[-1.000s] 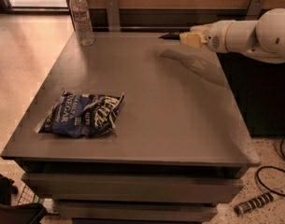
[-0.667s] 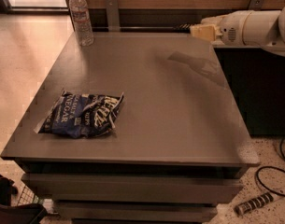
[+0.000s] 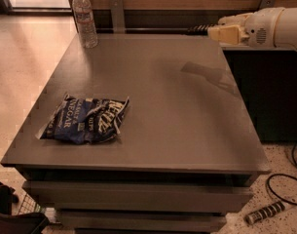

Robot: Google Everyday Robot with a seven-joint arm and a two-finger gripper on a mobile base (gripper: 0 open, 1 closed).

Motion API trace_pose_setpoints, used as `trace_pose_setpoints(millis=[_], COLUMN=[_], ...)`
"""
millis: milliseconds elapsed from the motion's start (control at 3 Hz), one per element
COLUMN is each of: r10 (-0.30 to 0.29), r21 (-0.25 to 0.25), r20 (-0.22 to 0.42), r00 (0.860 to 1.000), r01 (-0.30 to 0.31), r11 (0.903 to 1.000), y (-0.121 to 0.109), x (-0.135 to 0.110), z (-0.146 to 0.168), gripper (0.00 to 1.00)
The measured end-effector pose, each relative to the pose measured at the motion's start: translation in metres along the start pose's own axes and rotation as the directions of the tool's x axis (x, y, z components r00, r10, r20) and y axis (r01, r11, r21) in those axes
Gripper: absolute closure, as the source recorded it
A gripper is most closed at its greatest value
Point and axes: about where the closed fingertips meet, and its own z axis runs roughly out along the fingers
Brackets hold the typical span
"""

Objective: Move rxbar chocolate near blue chip bag

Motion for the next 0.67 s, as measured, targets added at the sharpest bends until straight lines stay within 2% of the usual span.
trace_pose_setpoints(millis=[333, 667], r10=[-0.021, -0.024], r21=[-0.049, -0.11], r20=[0.016, 0.04], r00=[1.0, 0.999], r01=[0.022, 0.028], r11=[0.9986, 0.9936], y=[0.04, 0.092], x=[0.008, 0.03], z=[-0.016, -0.018], gripper=[1.0, 1.0])
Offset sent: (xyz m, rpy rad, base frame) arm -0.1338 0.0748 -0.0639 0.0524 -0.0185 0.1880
